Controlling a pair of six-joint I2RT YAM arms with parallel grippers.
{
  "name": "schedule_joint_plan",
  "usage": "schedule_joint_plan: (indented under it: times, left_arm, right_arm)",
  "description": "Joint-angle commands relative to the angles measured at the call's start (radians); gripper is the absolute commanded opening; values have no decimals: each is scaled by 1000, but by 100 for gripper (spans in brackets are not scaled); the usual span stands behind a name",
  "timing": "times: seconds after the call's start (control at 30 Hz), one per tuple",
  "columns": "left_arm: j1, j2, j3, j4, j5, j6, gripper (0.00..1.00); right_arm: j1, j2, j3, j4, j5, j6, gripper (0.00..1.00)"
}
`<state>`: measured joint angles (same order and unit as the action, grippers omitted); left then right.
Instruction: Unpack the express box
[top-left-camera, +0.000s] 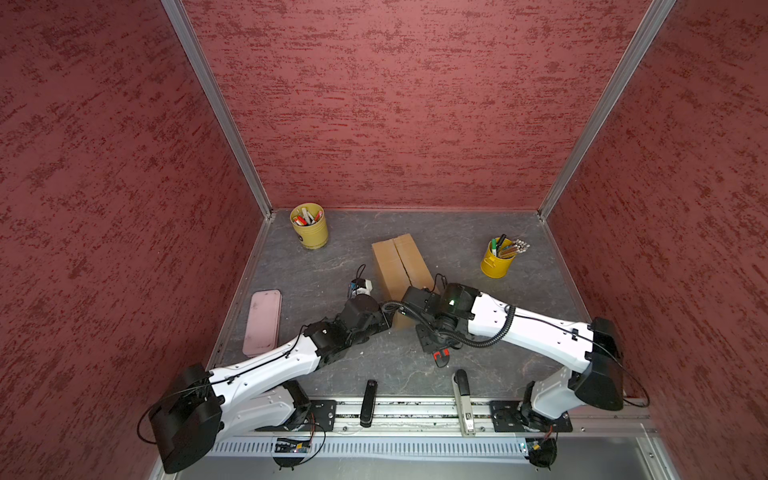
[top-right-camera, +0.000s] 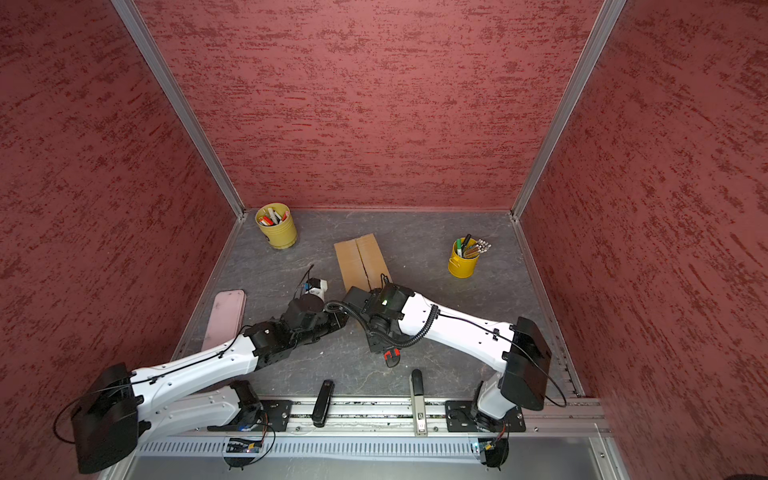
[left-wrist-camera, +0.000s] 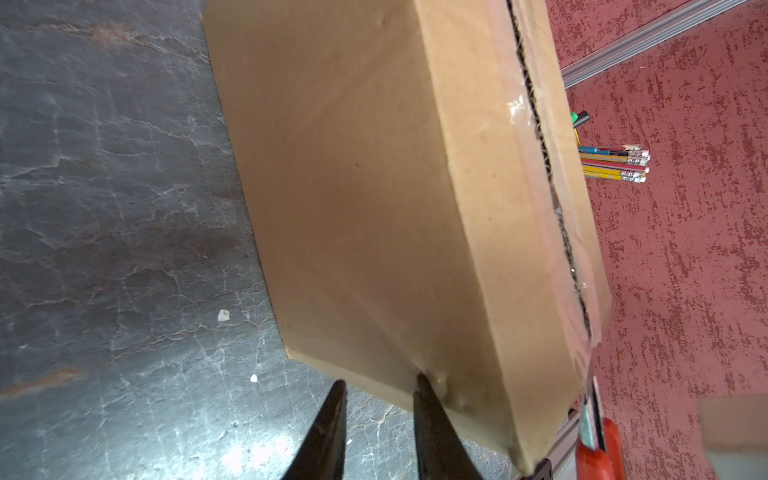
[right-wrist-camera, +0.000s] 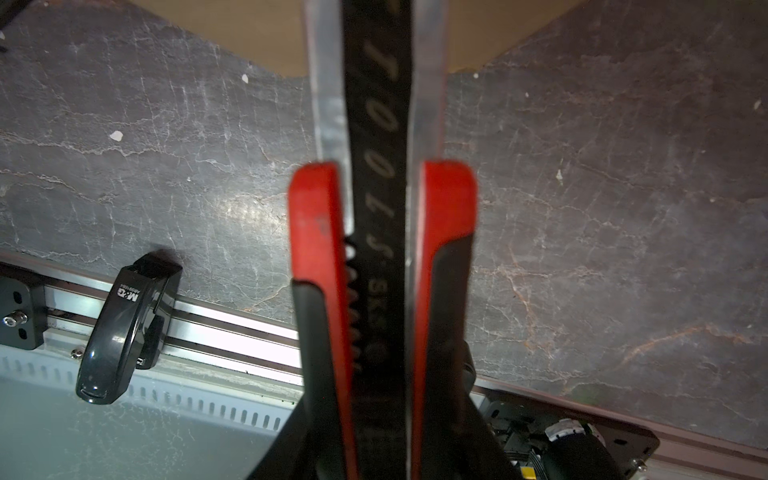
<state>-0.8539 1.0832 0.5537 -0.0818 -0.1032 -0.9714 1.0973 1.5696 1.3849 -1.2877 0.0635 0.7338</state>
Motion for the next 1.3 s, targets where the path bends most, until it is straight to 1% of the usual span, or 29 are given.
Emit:
schedule_joint_plan:
  times: [0.0, 0.23, 0.4, 0.7, 0.9, 1.07, 1.27]
  left_arm:
    - [-19, 8, 44, 82, 44, 25, 29]
    - [-8, -29, 41, 35, 13, 30, 32]
    - [35, -74, 20, 11, 5, 25, 34]
    - [100, -111, 8, 67, 25, 39, 36]
    - [135, -79, 18, 145, 50, 62, 37]
    - [168, -10, 32, 216, 85, 82, 41]
    - [174, 53, 39, 304, 109, 75, 41]
  right_arm:
    - [17, 3, 38, 75, -59, -50, 0]
    - [15, -22, 9, 85, -50, -34, 0]
    - [6, -41, -13, 91, -51, -36, 0]
    - [-11, -53, -26, 82, -59, -59, 0]
    - [-19, -57, -29, 78, -54, -66, 0]
    - [-25, -57, -26, 76, -51, -69, 0]
    - [-32, -56, -23, 71, -48, -74, 0]
